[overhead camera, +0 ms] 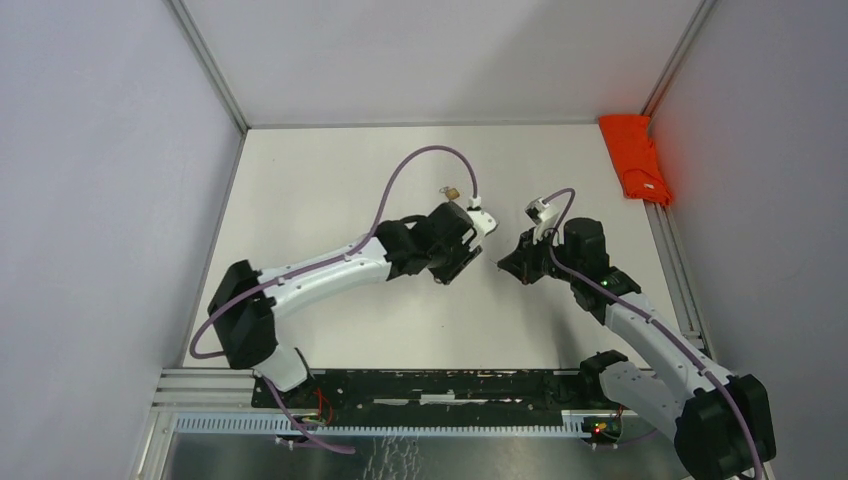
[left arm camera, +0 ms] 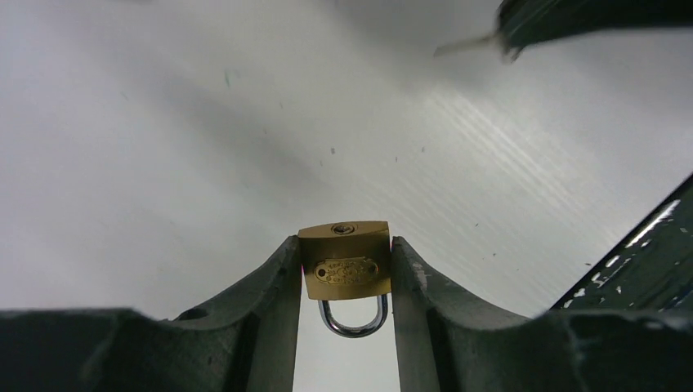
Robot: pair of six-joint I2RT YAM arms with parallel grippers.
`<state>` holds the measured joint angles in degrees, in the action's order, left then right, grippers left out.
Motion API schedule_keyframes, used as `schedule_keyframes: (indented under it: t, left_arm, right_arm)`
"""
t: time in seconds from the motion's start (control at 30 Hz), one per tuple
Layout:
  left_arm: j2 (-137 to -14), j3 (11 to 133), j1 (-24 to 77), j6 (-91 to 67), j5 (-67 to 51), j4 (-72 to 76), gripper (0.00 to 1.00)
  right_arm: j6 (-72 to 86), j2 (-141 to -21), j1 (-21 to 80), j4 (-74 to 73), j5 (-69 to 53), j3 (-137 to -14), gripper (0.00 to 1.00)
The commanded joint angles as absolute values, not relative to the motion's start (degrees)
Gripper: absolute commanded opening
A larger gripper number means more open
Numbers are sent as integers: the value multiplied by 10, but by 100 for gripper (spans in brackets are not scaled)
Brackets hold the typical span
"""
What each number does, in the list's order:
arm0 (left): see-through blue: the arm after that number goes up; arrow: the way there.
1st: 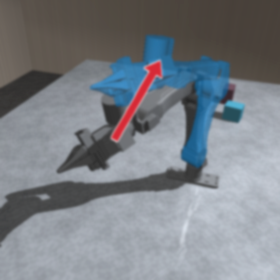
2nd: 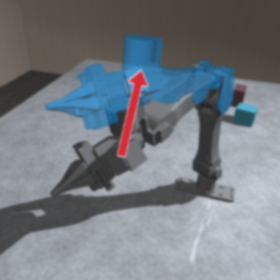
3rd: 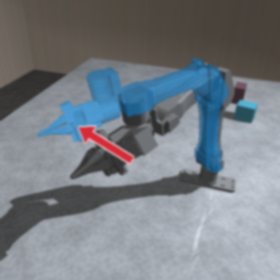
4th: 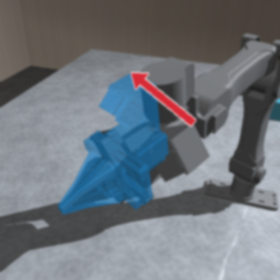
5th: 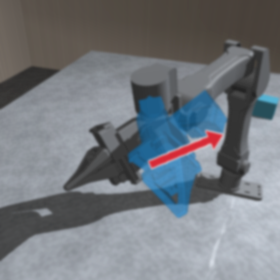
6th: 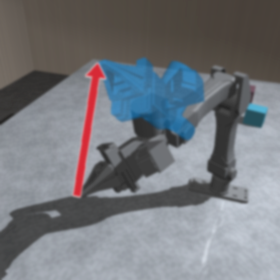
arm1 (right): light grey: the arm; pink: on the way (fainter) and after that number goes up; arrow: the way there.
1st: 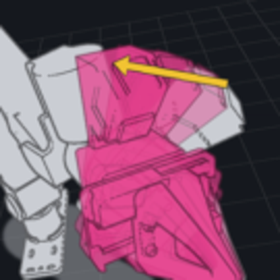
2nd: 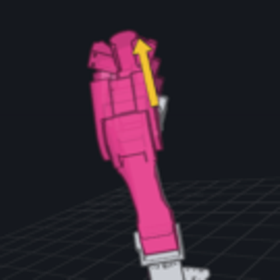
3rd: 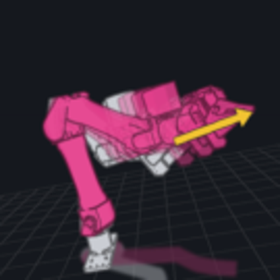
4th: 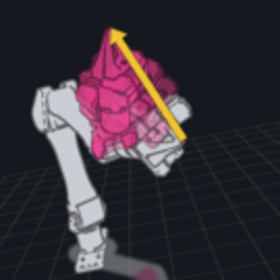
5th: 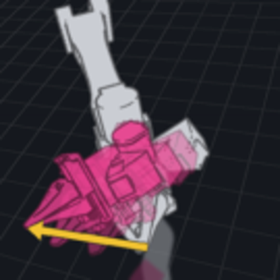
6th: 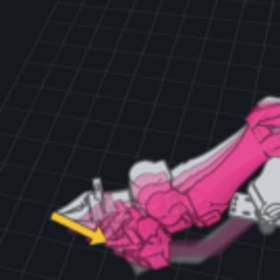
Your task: Unlock with the key
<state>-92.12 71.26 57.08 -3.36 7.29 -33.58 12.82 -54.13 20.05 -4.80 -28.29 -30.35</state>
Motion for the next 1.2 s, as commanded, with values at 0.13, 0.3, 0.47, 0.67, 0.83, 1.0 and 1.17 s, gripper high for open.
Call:
schedule_keyframes:
  t: [0.13, 0.3, 0.47, 0.67, 0.83, 1.0, 1.17]
  left_arm:
    - [-889, 785, 573, 153, 41, -382, 2]
    - [-860, 786, 583, 184, 21, -379, 2]
    - [-796, 716, 629, 251, 85, -333, 2]
    - [-753, 677, 663, 292, 127, -291, 2]
    - [-710, 622, 720, 324, 174, -252, 2]
    - [-673, 601, 747, 327, 195, -257, 2]
    - [-634, 602, 756, 341, 193, -261, 2]
  right_arm:
    - [142, -550, 196, -47, -374, -362, 0]
    - [162, -560, 193, -35, -428, -391, 0]
    - [199, -585, 193, -13, -491, -391, 0]
    - [282, -600, 192, 106, -564, -358, 0]
    - [389, -593, 191, 228, -606, -319, 0]
    - [402, -576, 193, 227, -624, -312, 0]
    - [261, -559, 200, 25, -612, -358, 0]
